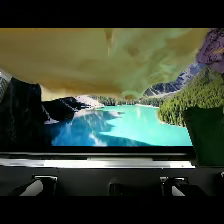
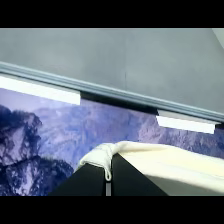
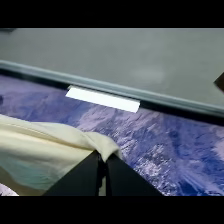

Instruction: Fold the clothes and pants, and hang the long-sleeved shirts on hangers.

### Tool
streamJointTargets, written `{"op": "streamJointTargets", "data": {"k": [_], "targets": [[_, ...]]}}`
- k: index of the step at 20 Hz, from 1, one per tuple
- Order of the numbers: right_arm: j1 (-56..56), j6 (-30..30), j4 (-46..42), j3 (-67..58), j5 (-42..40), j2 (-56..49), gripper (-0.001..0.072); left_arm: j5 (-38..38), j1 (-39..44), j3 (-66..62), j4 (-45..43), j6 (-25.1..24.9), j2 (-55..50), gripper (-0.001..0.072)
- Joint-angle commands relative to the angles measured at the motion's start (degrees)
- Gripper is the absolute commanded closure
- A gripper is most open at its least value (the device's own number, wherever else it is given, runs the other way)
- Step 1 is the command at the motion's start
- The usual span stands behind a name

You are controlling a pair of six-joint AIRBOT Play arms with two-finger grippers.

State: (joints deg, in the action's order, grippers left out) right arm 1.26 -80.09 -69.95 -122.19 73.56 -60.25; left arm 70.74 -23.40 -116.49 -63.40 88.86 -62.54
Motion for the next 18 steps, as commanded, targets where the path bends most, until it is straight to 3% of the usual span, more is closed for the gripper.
{"op": "streamJointTargets", "data": {"k": [1, 4, 8, 14, 18], "targets": [[-0.02, -3.91, -6.78, -1.16, 4.33, 9.92, 0.0687, 0.66, 0.85, 1.53, -7.61, 4.42, 10.16, 0.0694], [-0.02, -6.29, -7.8, -1.11, 7.45, 11.85, 0.0687, 3.15, 0.85, 5.25, -11.06, 5.27, 16.09, 0.0694], [-0.02, -6.29, -6.93, 1.64, 8.83, 6.62, 0.0687, 6.71, 0.87, 6.75, -10.8, 2.51, 13.57, 0.0694], [-0.04, -6.51, -1.55, 7.08, 7.72, -12.83, 0.0687, 5.97, 4.5, 17.88, -7.21, -4.98, -3.26, 0.0694], [-1.36, -6.43, -1.11, 7.1, 2.95, -30.05, 0.0687, -5.42, 9.11, 20.96, -9.99, -5.11, -21.38, 0.0694]]}}
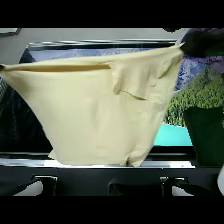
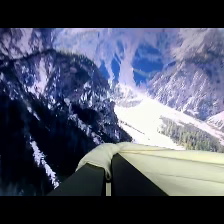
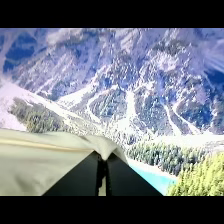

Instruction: Fold the clothes and pants, and hang the long-sleeved shirts on hangers.

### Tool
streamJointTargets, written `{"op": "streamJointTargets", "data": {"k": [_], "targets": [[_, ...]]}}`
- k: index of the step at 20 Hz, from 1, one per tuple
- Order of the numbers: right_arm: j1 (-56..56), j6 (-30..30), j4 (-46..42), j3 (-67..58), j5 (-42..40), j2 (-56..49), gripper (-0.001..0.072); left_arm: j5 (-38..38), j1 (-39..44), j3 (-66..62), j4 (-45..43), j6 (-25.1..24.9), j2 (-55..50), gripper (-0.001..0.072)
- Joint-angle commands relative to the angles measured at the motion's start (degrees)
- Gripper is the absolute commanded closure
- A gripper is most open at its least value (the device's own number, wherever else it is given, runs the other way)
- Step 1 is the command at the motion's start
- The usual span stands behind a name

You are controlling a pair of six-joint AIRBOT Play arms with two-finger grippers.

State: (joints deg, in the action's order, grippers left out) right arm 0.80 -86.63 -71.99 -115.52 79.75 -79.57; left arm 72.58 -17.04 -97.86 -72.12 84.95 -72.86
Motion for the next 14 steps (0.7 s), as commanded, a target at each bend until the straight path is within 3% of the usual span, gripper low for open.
{"op": "streamJointTargets", "data": {"k": [1, 7, 10, 14], "targets": [[-1.55, 0.09, 0.66, 0.44, -5.81, -14.19, 0.0687, -10.93, 3.61, 2.32, -1.49, -1.18, -15.17, 0.0694], [-5.14, -5.38, -6.91, 0.44, -22.12, -27.45, 0.0687, -23.47, 6.19, -5.14, -1.68, -0.35, -33.38, 0.0694], [-5.35, -5.73, -8.26, 0.44, -23.69, -29.38, 0.0687, -22.99, 6.16, -6.82, -1.49, -0.35, -36.11, 0.0693], [-5.35, -5.73, -10.25, 0.44, -20.37, -30.08, 0.0687, -15.34, 6.16, -6.8, -1.42, -0.35, -36.74, 0.0693]]}}
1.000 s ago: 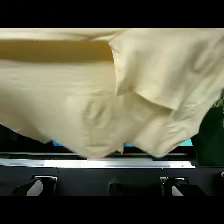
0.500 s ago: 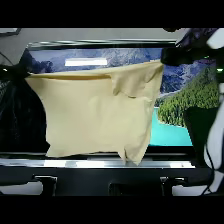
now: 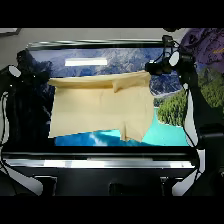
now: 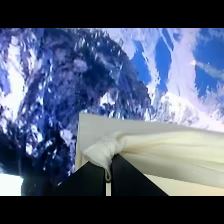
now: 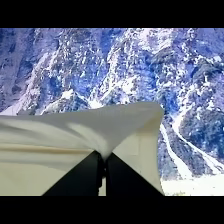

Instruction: Fold the clothes and pants, and hang the long-sleeved shirts on hangers.

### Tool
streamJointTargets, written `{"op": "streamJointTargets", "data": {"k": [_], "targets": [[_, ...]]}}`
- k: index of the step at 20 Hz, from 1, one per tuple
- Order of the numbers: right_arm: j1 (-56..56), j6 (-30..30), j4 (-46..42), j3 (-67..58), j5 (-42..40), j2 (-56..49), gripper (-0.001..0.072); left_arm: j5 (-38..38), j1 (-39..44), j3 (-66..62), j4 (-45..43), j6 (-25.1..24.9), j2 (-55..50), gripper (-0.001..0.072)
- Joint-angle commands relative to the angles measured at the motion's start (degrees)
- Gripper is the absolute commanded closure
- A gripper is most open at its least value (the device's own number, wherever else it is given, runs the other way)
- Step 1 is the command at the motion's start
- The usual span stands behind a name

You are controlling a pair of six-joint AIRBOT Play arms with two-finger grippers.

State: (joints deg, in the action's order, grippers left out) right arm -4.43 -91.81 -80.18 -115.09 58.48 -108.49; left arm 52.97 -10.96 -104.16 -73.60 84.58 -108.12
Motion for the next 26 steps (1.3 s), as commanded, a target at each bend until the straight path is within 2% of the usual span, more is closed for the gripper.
{"op": "streamJointTargets", "data": {"k": [1, 6, 12, 18, 26], "targets": [[-0.13, -0.55, -2.64, 0.0, 2.12, -1.4, 0.0687, 6.54, 0.09, -0.5, 0.07, 0.04, -1.68, 0.0693], [-0.13, -1.2, -4.39, 0.0, 9.25, -3.13, 0.0687, 19.45, 0.13, -0.48, 0.09, 2.05, -3.23, 0.0693], [-0.13, -1.25, -4.44, 0.0, 16.35, -5.53, 0.0687, 27.65, 0.26, -0.48, 0.07, 3.1, -3.28, 0.0693], [-0.13, -1.73, -3.67, 0.02, 20.0, -8.48, 0.0686, 29.05, 0.22, -0.37, -0.61, 7.48, -3.5, 0.0692], [-0.13, -1.64, -1.31, 0.02, 19.96, -9.68, 0.0685, 31.52, 0.22, -0.37, -0.59, 7.61, -6.32, 0.0686]]}}
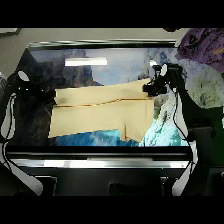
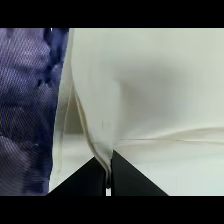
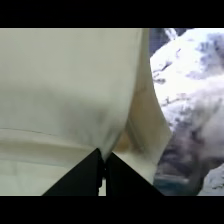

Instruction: Fold the clothes and pants, and hang the long-sleeved shirts on hangers.

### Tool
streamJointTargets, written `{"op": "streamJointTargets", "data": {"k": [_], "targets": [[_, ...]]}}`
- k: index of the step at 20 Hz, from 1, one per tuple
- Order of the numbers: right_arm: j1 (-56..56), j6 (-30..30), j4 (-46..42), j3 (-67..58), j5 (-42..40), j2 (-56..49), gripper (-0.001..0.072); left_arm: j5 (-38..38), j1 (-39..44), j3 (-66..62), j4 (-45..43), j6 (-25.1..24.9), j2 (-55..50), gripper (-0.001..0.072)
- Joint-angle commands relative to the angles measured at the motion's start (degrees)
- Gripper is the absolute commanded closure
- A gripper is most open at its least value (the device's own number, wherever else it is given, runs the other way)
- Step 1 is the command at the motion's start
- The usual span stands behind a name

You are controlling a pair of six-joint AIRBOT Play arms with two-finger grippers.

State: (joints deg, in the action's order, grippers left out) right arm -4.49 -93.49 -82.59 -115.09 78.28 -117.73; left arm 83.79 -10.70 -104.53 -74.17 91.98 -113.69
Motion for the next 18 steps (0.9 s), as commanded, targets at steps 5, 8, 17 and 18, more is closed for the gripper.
{"op": "streamJointTargets", "data": {"k": [5, 8, 17, 18], "targets": [[-0.04, 0.0, 5.51, -0.02, 0.11, -0.15, 0.0443, 0.7, -0.24, -0.61, -0.02, 1.09, -0.24, 0.0087], [0.42, 3.15, 4.85, 0.0, 3.54, 3.67, 0.0375, 0.9, -2.03, -2.47, -2.64, 1.09, 4.35, 0.0085], [23.8, 16.72, 24.61, 35.67, 5.75, 30.29, 0.0365, -1.07, -18.86, 24.17, 2.05, -4.07, 29.11, 0.0088], [24.61, 17.77, 25.49, 42.91, 5.03, 32.96, 0.0359, -3.26, -20.17, 30.38, 4.68, -5.01, 32.13, 0.0088]]}}
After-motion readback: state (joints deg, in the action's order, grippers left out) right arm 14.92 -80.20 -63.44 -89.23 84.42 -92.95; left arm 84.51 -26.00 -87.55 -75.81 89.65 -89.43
